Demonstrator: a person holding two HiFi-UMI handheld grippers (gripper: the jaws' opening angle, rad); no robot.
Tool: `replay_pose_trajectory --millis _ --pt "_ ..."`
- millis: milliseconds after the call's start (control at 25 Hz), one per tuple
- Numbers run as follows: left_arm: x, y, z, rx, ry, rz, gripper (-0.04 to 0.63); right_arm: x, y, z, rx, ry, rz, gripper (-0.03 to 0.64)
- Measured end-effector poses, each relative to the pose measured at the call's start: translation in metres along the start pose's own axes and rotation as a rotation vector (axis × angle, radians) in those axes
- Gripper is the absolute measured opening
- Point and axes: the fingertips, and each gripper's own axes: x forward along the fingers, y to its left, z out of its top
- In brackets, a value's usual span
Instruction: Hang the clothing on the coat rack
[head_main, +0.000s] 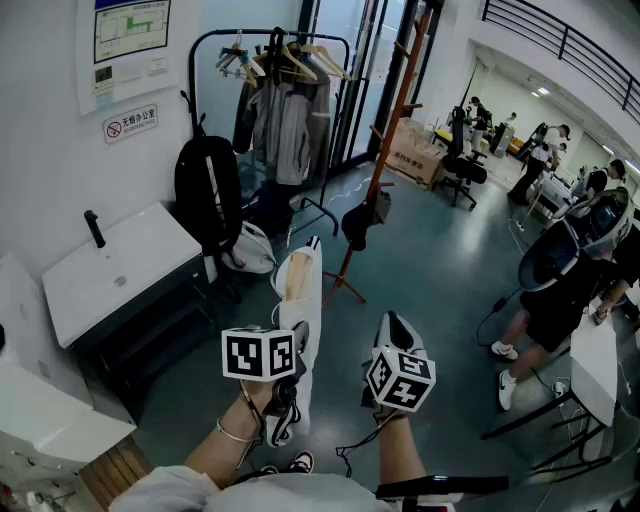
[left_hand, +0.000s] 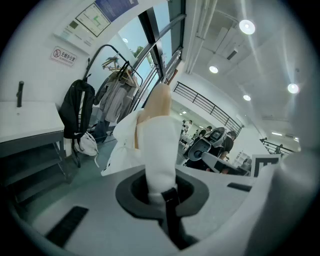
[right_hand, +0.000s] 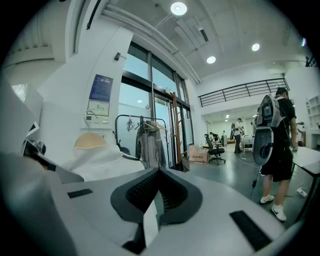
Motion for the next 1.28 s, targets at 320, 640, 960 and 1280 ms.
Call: replay_pose_trajectory --millis 320,640,960,1280 --pt "0.014 -0.003 -0.001 0.012 0.031 0.024 0.014 0.005 -0.008 -0.004 0.000 0.019 0.007 0.021" --pt "0.026 0.007 0.011 0.034 0.045 0.052 0.014 0.031 -0.005 -0.004 0.032 0.022 0.065 0.023" --pt "0.051 0.010 0.035 0.007 -0.001 0.086 0.014 0.057 -0.030 0.008 0.036 0.021 0.083 0.023" --pt "0.072 0.008 0.055 -0.021 -0.063 0.134 0.014 0.072 -0.068 0.016 0.039 0.016 0.094 0.023"
